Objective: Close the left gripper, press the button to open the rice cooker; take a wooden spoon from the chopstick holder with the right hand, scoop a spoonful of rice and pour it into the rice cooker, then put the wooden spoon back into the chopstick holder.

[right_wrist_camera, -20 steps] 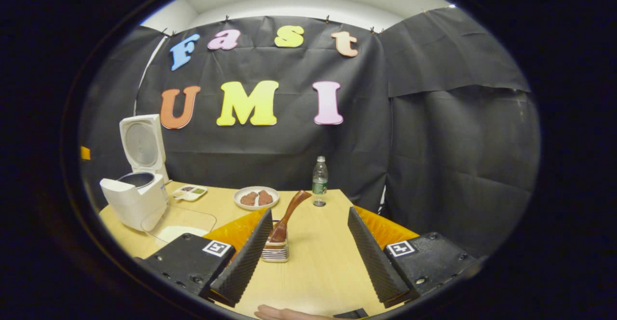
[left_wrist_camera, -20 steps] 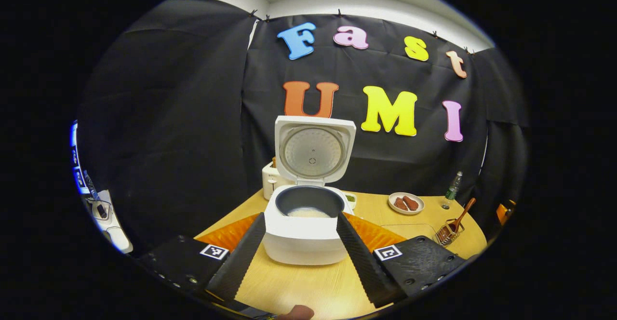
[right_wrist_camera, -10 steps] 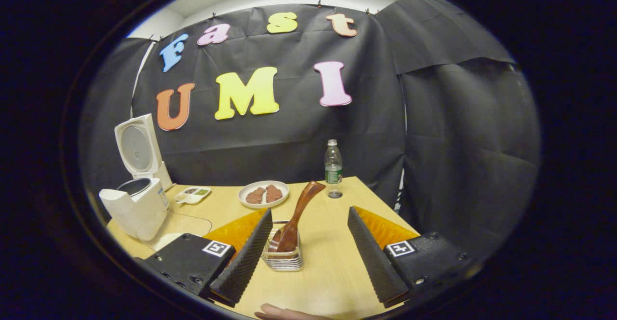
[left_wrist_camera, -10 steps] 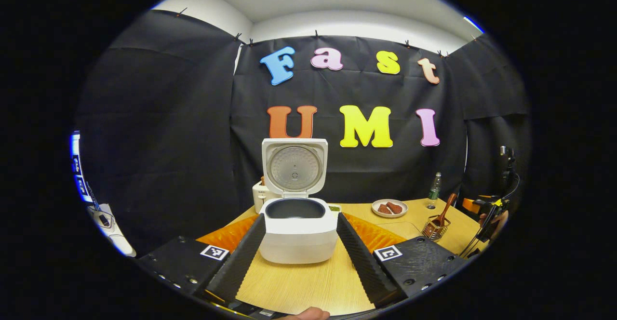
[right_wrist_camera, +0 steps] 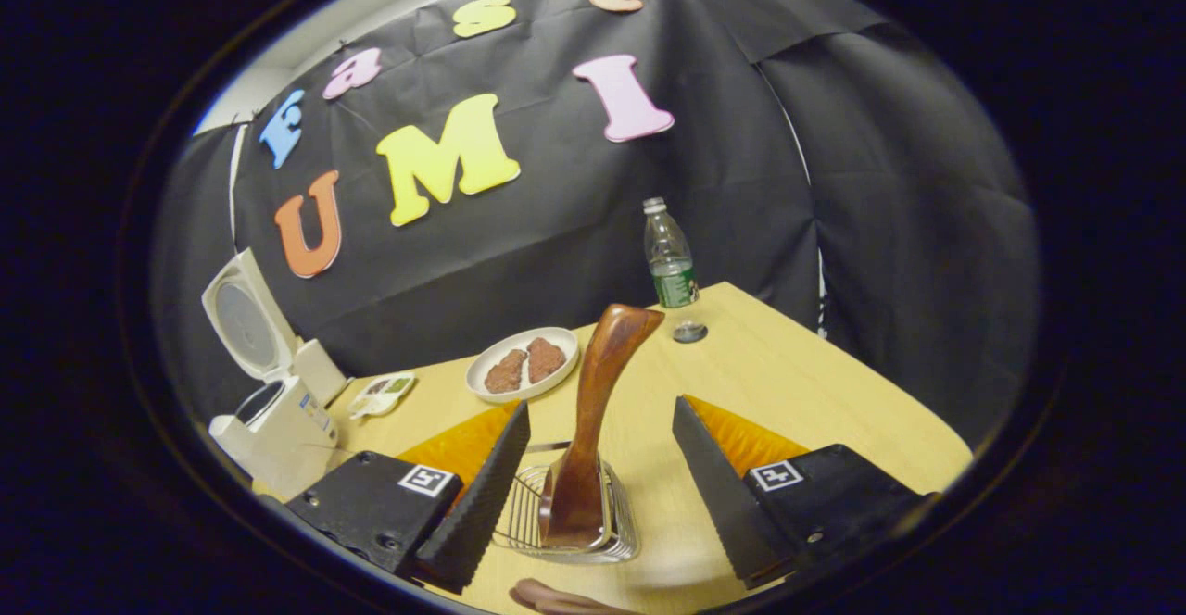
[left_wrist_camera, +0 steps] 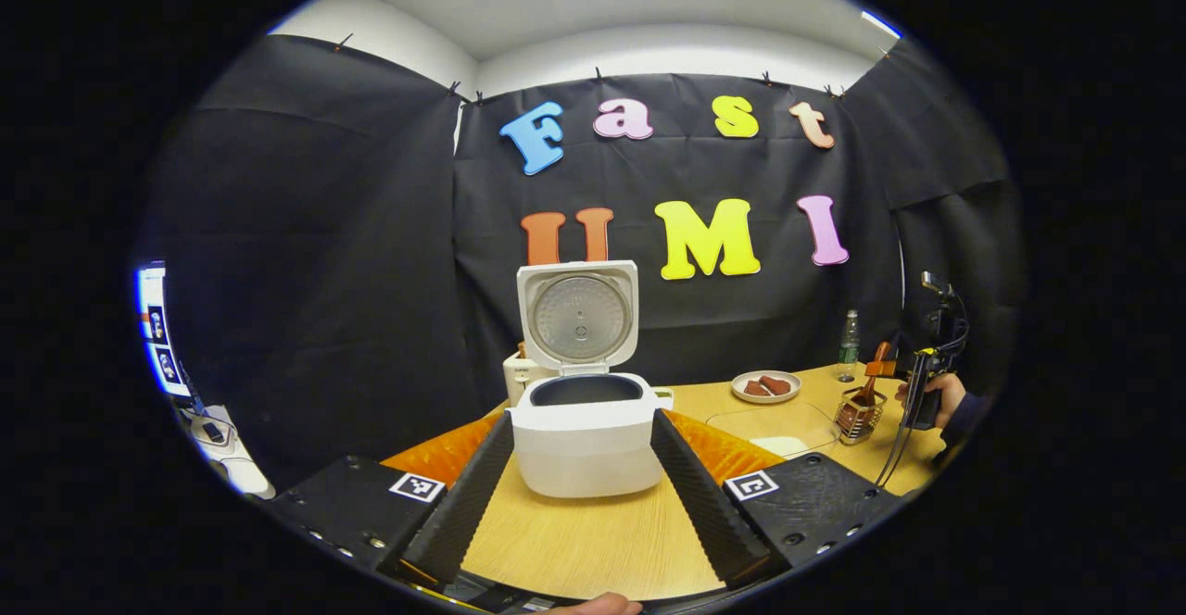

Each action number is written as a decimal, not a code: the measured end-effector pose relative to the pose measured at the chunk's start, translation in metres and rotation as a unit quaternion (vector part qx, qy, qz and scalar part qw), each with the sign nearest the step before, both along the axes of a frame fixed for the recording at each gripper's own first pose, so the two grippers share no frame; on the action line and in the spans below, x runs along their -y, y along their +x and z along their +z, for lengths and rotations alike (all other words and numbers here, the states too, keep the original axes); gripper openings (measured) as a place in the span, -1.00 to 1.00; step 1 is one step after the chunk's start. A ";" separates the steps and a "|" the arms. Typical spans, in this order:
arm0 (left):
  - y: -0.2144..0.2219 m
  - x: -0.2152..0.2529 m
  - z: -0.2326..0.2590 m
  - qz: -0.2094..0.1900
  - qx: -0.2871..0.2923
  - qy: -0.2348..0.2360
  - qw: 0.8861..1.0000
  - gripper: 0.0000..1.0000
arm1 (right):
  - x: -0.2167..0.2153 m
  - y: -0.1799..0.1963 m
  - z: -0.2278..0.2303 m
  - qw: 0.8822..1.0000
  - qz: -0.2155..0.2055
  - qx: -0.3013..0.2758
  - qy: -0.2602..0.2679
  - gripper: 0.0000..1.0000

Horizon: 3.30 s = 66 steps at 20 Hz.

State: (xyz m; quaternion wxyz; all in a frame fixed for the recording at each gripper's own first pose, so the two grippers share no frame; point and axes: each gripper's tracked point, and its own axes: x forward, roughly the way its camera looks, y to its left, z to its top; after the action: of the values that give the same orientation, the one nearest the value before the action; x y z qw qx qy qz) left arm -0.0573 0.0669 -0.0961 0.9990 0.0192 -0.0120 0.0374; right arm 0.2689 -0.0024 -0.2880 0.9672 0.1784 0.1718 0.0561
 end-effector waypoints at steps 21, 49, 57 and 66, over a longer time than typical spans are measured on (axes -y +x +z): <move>0.013 -0.010 -0.020 -0.020 -0.010 -0.014 1.000 0.92 | -0.063 -0.037 0.100 0.996 0.036 0.071 -0.033 -0.81; 0.008 -0.038 -0.036 -0.015 -0.024 -0.033 0.999 0.91 | -0.271 -0.070 -0.004 0.983 0.050 0.057 -0.166 -0.81; 0.012 -0.036 -0.043 -0.011 -0.035 -0.026 0.999 0.91 | -0.324 -0.095 -0.006 0.982 0.161 0.036 -0.091 -0.82; 0.015 -0.034 -0.047 -0.014 -0.040 -0.030 0.999 0.92 | -0.319 -0.093 -0.009 0.969 0.203 -0.074 0.118 -0.81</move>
State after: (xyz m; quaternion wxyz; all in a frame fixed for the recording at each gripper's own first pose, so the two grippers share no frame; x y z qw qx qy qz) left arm -0.0422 0.1011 -0.1434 0.9993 -0.0097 0.0285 0.0233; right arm 0.1757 0.3165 -0.2974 0.8923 0.2563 0.2676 0.2578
